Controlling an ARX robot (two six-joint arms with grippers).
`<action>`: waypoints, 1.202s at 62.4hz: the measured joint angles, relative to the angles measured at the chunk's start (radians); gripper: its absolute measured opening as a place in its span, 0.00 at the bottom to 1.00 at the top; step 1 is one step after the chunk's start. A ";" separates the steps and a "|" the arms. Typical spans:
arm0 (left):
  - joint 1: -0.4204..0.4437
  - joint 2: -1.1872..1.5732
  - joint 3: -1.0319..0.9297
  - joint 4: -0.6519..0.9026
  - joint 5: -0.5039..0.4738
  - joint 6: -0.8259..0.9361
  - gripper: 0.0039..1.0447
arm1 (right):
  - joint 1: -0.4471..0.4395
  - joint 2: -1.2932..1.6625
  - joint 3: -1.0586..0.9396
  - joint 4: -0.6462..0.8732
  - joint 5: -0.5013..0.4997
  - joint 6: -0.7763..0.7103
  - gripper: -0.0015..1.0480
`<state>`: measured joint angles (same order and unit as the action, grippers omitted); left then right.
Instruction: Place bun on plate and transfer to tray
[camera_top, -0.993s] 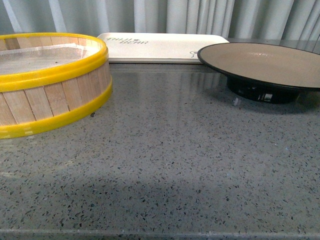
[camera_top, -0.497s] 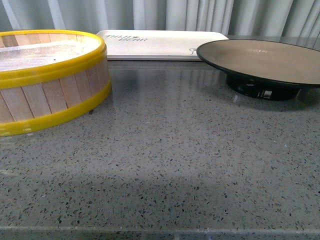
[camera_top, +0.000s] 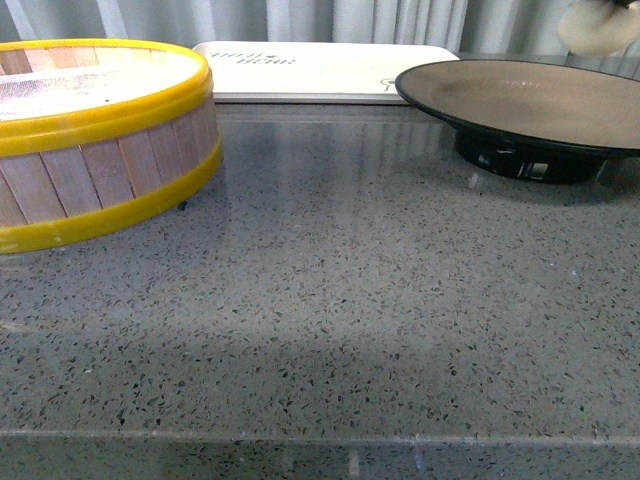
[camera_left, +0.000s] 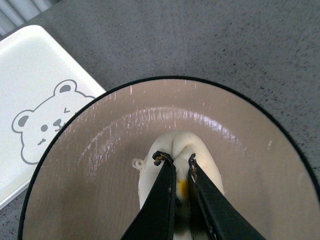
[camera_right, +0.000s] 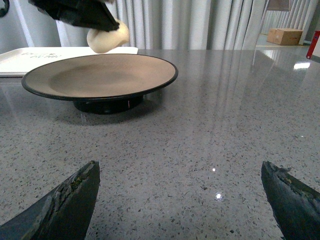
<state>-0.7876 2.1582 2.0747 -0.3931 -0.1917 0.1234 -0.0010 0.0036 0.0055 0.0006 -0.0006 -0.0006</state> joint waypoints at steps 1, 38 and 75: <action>0.000 0.004 0.000 0.000 -0.001 0.002 0.04 | 0.000 0.000 0.000 0.000 0.000 0.000 0.92; 0.025 0.058 0.002 -0.038 -0.075 0.097 0.04 | 0.000 0.000 0.000 0.000 0.000 0.000 0.92; 0.022 0.073 0.084 -0.117 -0.040 0.074 0.75 | 0.000 0.000 0.000 0.000 0.000 0.000 0.92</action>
<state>-0.7654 2.2311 2.1582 -0.5106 -0.2314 0.1974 -0.0010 0.0036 0.0055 0.0006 -0.0006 -0.0006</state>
